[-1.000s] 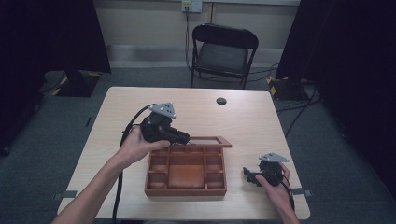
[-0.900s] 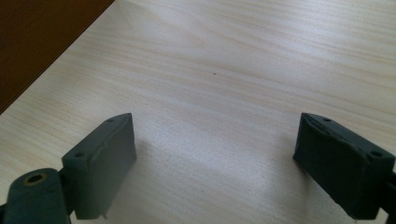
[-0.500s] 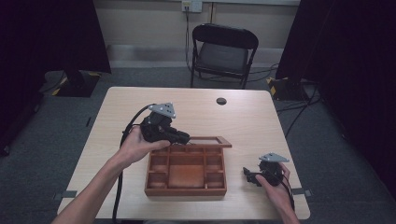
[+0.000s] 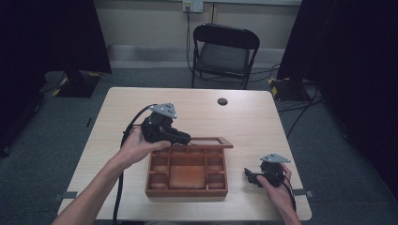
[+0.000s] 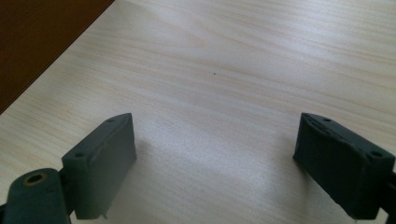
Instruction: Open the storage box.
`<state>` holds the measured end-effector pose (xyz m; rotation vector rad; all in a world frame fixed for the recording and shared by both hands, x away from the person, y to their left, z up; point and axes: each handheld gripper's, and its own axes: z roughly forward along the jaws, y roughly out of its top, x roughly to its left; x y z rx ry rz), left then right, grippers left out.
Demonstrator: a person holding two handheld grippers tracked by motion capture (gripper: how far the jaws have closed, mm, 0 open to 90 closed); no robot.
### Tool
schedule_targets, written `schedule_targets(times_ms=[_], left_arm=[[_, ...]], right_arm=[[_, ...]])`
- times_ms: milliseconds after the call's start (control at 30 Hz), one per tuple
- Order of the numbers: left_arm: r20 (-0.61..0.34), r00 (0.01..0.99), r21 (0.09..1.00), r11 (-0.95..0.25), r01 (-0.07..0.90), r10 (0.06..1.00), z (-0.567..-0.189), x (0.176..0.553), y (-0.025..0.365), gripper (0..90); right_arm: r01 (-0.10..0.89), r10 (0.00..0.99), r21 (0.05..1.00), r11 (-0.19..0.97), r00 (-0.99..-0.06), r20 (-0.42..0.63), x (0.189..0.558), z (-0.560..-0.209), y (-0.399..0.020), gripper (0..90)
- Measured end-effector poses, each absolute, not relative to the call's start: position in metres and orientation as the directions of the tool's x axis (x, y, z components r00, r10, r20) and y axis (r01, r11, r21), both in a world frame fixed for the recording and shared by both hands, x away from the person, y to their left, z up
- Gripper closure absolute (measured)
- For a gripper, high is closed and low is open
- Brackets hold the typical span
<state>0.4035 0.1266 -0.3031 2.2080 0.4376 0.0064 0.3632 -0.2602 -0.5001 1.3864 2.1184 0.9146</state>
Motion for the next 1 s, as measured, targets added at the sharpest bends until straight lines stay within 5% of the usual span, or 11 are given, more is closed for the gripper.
schedule_targets(times_ms=[1000], left_arm=[[-0.149, 0.939, 0.762, -0.570, 0.308, 0.309, -0.3028, 0.4044, 0.1265, 82.6]], right_arm=[[0.623, 0.918, 0.732, 0.276, -0.397, -0.009, 0.3632, -0.5000, -0.2602, 11.7]])
